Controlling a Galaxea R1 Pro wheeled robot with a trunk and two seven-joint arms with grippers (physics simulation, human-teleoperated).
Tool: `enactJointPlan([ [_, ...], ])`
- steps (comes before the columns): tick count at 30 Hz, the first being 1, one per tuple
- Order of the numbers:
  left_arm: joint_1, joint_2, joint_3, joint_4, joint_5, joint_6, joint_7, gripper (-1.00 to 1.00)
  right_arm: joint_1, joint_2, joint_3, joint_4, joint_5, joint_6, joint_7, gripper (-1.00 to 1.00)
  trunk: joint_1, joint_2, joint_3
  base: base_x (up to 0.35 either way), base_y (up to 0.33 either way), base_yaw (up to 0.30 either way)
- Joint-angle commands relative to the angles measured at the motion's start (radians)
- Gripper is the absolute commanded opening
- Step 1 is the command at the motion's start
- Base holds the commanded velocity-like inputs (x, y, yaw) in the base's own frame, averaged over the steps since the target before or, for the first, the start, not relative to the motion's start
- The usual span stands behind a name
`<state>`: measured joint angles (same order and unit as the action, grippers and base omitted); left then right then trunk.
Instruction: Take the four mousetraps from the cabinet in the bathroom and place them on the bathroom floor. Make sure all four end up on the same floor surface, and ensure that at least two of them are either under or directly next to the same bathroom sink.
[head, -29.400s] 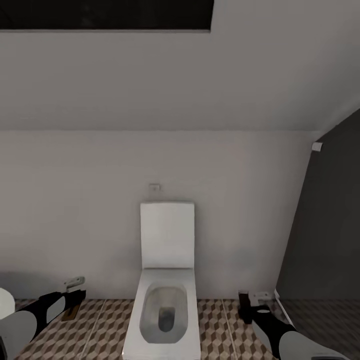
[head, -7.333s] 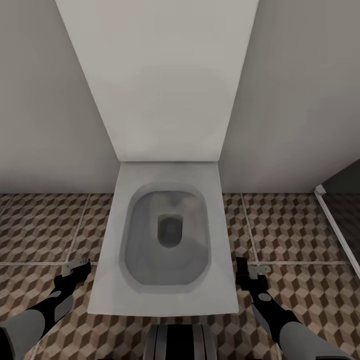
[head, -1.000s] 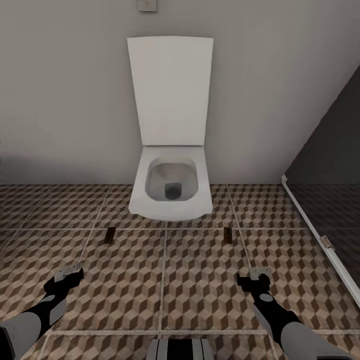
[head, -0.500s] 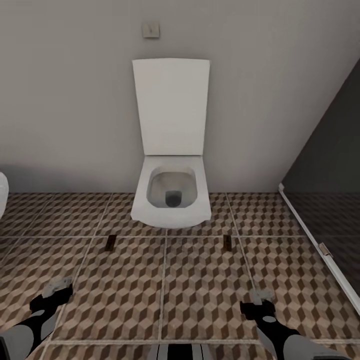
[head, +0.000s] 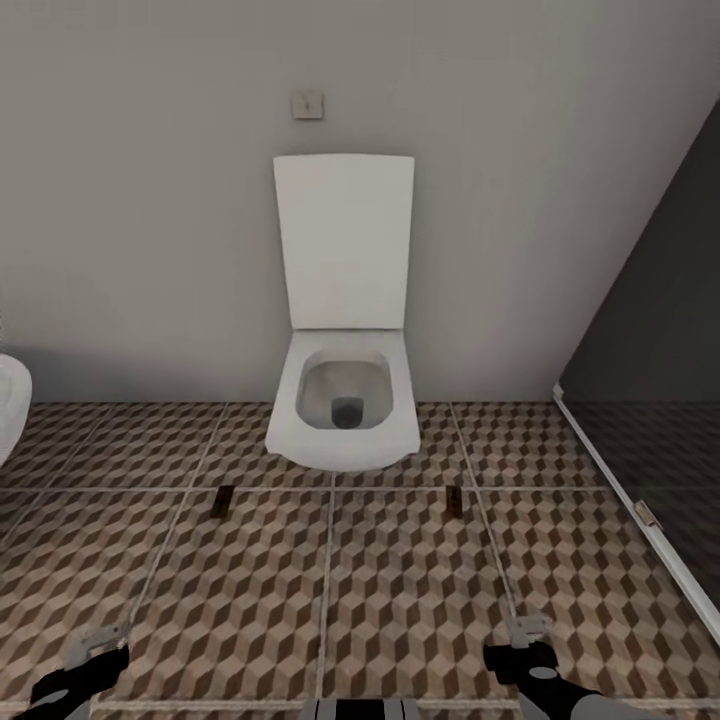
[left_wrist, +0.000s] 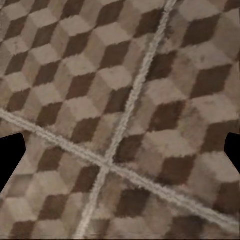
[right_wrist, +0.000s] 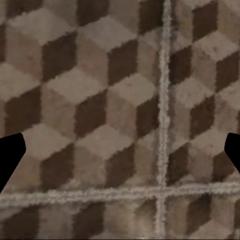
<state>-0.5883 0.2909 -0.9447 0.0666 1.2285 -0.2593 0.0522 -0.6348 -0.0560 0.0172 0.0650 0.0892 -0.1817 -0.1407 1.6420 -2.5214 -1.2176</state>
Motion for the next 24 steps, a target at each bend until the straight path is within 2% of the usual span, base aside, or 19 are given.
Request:
enactJointPlan([
  [1, 0.019, -0.003, -0.006, 0.000, 0.000, -0.001, 0.004, 1.00, 0.009, 0.002, 0.001, 0.006, 0.010, -0.005, -0.006, 1.00, -0.001, 0.000, 0.003, 0.000, 0.000, 0.000],
  [12, 0.122, -0.014, -0.005, 0.001, 0.001, -0.006, 0.004, 1.00, 0.083, 0.005, 0.001, 0.008, 0.010, -0.005, -0.005, 1.00, -0.006, 0.003, 0.046, 0.000, 0.000, 0.000],
  [18, 0.157, -0.020, -0.005, 0.001, 0.002, -0.003, 0.004, 1.00, 0.115, 0.010, 0.001, 0.009, 0.010, -0.005, -0.006, 1.00, -0.008, 0.004, 0.069, 0.000, 0.000, 0.000],
  [24, 0.171, -0.029, -0.005, 0.001, 0.002, -0.001, 0.004, 1.00, 0.123, 0.014, 0.001, 0.009, 0.008, -0.002, -0.007, 1.00, -0.011, 0.005, 0.092, 0.000, 0.000, 0.000],
])
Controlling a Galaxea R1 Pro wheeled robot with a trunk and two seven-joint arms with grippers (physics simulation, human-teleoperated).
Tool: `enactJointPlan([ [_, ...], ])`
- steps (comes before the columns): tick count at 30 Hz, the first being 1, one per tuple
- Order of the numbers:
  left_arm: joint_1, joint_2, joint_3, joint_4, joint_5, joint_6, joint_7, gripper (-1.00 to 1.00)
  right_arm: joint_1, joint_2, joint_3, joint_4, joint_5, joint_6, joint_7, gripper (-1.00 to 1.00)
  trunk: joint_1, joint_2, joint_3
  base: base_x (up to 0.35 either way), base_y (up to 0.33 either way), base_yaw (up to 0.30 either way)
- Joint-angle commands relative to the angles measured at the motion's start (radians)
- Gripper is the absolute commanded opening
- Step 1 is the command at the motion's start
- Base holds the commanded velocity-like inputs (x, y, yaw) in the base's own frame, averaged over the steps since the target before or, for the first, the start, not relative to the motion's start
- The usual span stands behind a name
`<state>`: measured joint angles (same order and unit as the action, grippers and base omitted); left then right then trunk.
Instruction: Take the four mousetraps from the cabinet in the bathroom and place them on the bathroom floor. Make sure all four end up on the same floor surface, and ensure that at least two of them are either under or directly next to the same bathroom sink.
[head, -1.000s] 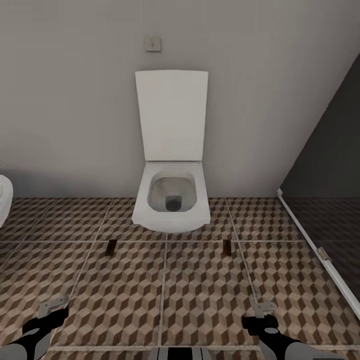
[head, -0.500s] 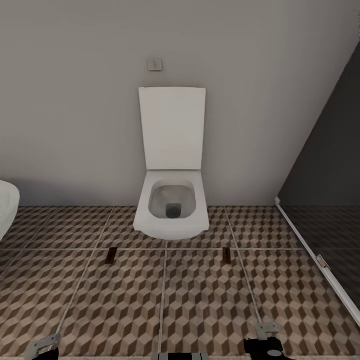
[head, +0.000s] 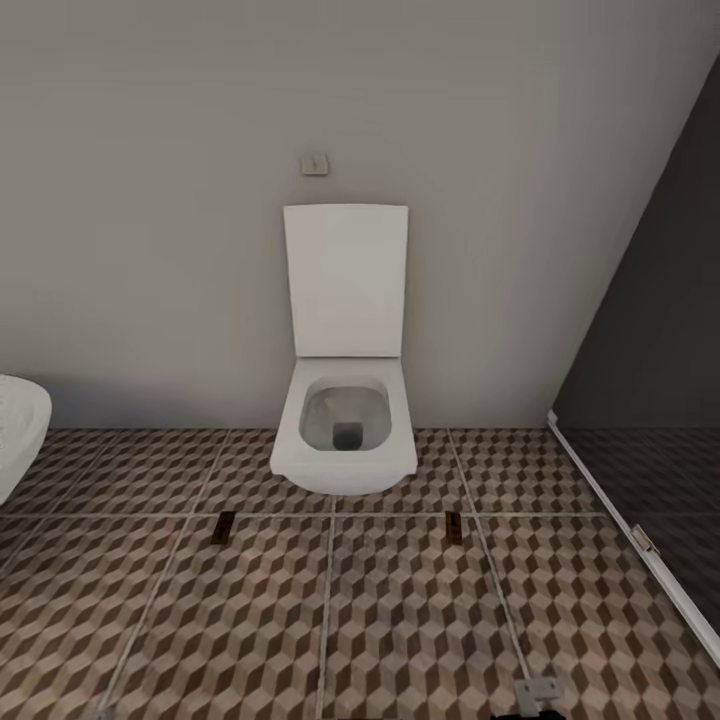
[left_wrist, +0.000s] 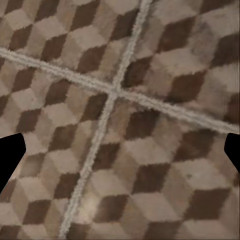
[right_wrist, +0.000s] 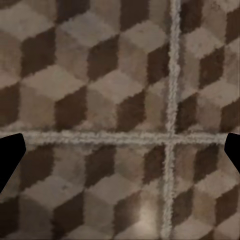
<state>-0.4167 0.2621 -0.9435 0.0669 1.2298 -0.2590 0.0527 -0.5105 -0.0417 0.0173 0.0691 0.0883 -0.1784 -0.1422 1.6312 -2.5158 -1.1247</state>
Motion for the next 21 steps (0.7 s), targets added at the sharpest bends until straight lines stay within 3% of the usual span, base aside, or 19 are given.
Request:
enactJointPlan([
  [1, 0.003, -0.006, -0.006, 0.001, 0.000, -0.002, 0.004, 1.00, -0.001, 0.001, 0.001, 0.004, 0.009, -0.005, -0.006, 1.00, -0.001, 0.000, 0.003, 0.000, 0.000, 0.000],
  [8, 0.008, -0.019, -0.005, 0.001, 0.000, 0.000, 0.005, 1.00, 0.001, 0.002, 0.001, 0.004, 0.008, -0.004, -0.007, 1.00, -0.004, 0.002, 0.030, 0.000, 0.000, 0.000],
  [21, 0.016, -0.020, -0.003, 0.002, 0.000, 0.000, 0.008, 1.00, 0.001, 0.002, 0.001, 0.004, 0.007, -0.004, -0.007, 1.00, -0.010, 0.005, 0.081, 0.000, 0.000, 0.000],
])
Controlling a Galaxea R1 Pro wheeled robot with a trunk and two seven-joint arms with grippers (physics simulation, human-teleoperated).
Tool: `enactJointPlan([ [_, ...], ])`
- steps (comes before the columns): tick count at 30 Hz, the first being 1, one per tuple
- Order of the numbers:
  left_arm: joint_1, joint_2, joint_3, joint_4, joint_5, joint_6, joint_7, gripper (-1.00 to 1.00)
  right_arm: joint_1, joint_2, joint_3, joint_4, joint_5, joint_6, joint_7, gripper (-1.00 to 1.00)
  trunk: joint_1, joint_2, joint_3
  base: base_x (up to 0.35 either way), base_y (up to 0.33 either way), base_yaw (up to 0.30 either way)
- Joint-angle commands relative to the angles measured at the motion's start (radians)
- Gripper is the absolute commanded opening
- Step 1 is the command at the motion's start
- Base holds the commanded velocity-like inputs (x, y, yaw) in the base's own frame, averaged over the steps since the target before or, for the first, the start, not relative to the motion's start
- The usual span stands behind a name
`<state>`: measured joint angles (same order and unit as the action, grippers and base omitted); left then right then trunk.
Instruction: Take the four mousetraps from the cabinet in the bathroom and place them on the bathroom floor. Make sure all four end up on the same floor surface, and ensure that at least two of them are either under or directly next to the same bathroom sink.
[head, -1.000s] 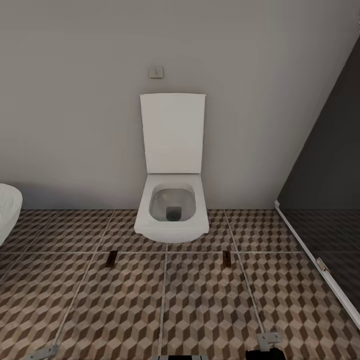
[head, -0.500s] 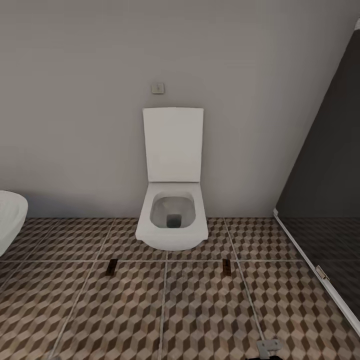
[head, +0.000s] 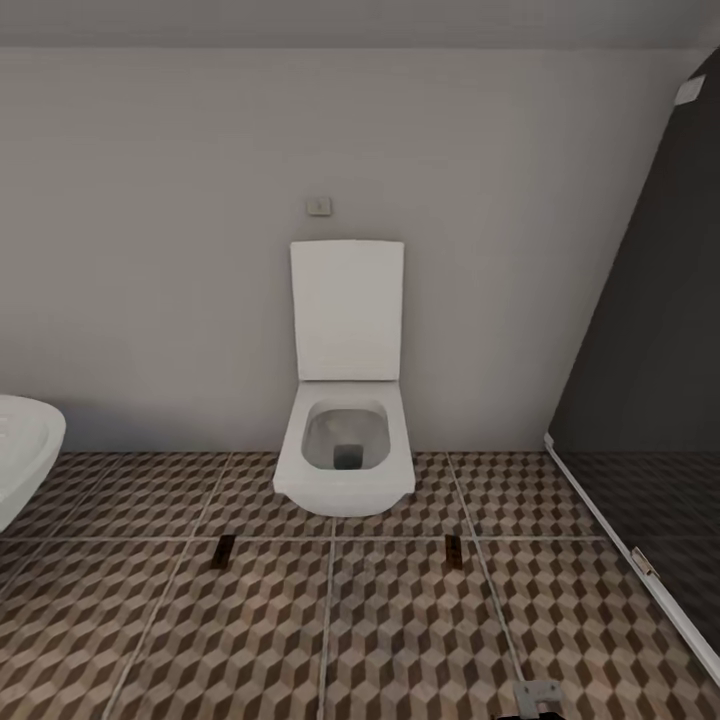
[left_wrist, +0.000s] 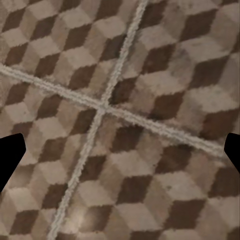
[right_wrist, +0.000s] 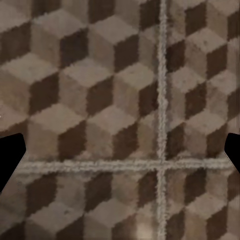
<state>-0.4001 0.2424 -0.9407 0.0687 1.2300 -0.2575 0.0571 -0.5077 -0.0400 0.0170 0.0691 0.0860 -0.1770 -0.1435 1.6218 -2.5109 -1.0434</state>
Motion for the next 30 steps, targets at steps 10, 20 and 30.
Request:
enactJointPlan([
  [10, 0.002, 0.000, -0.006, 0.001, 0.000, -0.004, 0.006, 1.00, -0.002, 0.000, 0.001, 0.004, 0.009, -0.005, -0.005, 1.00, -0.005, 0.002, 0.038, 0.000, 0.000, 0.000],
  [20, 0.008, 0.000, -0.006, 0.002, 0.000, -0.009, 0.006, 1.00, -0.002, 0.000, 0.001, 0.004, 0.009, -0.005, -0.005, 1.00, -0.009, 0.004, 0.077, 0.000, 0.000, 0.000],
  [30, 0.010, -0.001, -0.006, 0.001, 0.000, -0.006, 0.006, 1.00, -0.002, 0.000, 0.001, 0.004, 0.009, -0.005, -0.005, 1.00, -0.014, 0.007, 0.115, 0.000, 0.000, 0.000],
])
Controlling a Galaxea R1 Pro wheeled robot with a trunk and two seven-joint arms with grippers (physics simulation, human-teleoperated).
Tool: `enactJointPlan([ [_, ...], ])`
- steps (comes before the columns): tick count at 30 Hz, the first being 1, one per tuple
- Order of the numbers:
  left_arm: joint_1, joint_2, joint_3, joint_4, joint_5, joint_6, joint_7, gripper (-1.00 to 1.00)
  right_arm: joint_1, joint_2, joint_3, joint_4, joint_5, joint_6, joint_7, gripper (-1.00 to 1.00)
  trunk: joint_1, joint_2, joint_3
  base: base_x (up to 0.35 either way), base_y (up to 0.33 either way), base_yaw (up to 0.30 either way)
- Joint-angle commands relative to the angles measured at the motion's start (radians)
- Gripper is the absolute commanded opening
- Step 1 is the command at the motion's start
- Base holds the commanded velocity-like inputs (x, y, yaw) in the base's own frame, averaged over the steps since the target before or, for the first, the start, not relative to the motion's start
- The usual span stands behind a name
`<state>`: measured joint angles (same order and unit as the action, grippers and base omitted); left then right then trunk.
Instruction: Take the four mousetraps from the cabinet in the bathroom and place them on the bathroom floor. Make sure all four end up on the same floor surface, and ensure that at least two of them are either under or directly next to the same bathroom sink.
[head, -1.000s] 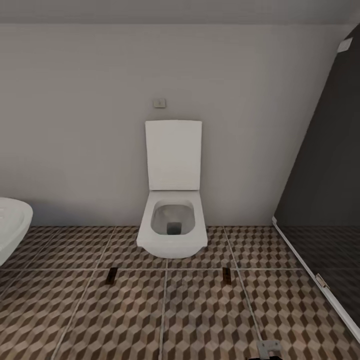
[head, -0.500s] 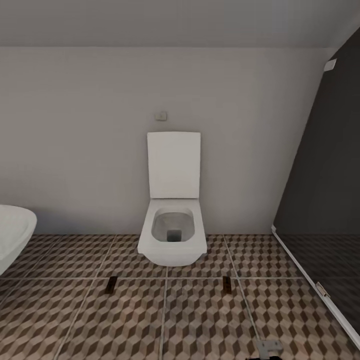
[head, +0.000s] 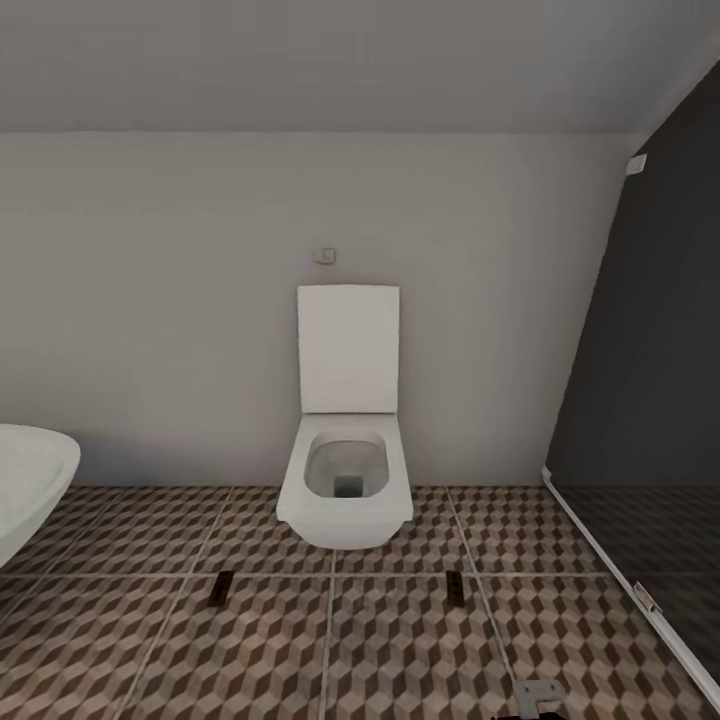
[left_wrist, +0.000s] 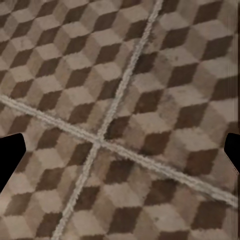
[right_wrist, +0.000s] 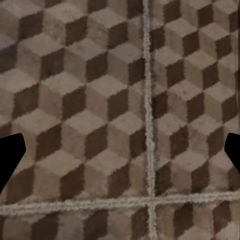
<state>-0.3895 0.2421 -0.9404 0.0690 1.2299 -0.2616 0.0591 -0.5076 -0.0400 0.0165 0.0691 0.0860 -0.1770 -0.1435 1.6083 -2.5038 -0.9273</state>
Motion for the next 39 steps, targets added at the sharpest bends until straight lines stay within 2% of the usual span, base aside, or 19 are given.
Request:
enactJointPlan([
  [1, 0.000, 0.000, -0.006, 0.000, 0.000, -0.001, 0.004, 1.00, -0.002, 0.000, 0.001, 0.004, 0.009, -0.006, -0.005, 1.00, -0.001, 0.000, 0.003, 0.000, 0.000, 0.000],
  [18, 0.000, -0.002, -0.007, 0.000, 0.000, 0.003, 0.008, 1.00, -0.002, 0.000, 0.001, 0.004, 0.009, -0.006, -0.005, 1.00, -0.008, 0.004, 0.069, 0.000, 0.000, 0.000],
  [39, 0.000, -0.003, -0.008, 0.000, -0.001, 0.004, 0.015, 1.00, -0.002, 0.000, 0.001, 0.004, 0.009, -0.006, -0.005, 1.00, -0.089, 0.151, 0.135, 0.000, 0.000, 0.000],
])
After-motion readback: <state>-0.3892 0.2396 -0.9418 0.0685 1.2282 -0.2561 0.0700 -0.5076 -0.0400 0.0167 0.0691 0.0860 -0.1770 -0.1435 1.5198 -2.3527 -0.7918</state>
